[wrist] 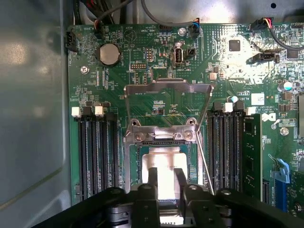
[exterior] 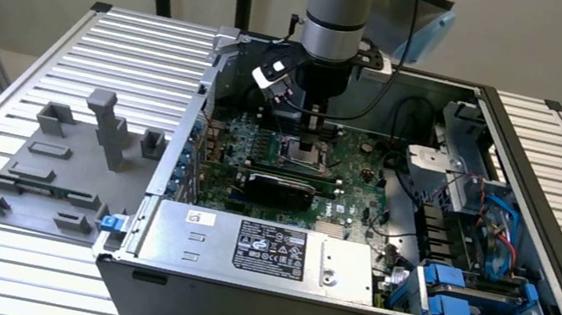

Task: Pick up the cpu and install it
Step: 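Place the cpu into insertion slot, then close the cpu cover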

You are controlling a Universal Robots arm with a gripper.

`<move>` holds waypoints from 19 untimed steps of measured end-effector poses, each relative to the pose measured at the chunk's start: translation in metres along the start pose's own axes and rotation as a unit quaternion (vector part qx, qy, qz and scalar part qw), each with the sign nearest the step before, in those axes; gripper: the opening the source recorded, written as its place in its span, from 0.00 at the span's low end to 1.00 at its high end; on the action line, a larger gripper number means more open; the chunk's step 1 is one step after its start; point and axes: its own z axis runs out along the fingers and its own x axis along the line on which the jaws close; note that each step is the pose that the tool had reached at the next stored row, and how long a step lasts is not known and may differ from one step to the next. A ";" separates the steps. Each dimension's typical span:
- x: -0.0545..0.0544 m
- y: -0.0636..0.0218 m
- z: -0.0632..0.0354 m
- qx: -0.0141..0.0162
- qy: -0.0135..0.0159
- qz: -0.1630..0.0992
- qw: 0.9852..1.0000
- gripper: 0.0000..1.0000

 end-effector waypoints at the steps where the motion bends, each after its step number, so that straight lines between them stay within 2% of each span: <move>1: 0.000 0.0000 0.0000 0.000 0.000 0.000 1.000 0.25; 3: 0.000 0.0000 -0.0001 0.000 0.000 0.000 1.000 0.13; 5: 0.000 0.0000 -0.0001 0.000 0.000 0.000 1.000 0.11; 19: 0.000 0.0000 -0.0001 0.000 0.000 0.000 1.000 0.11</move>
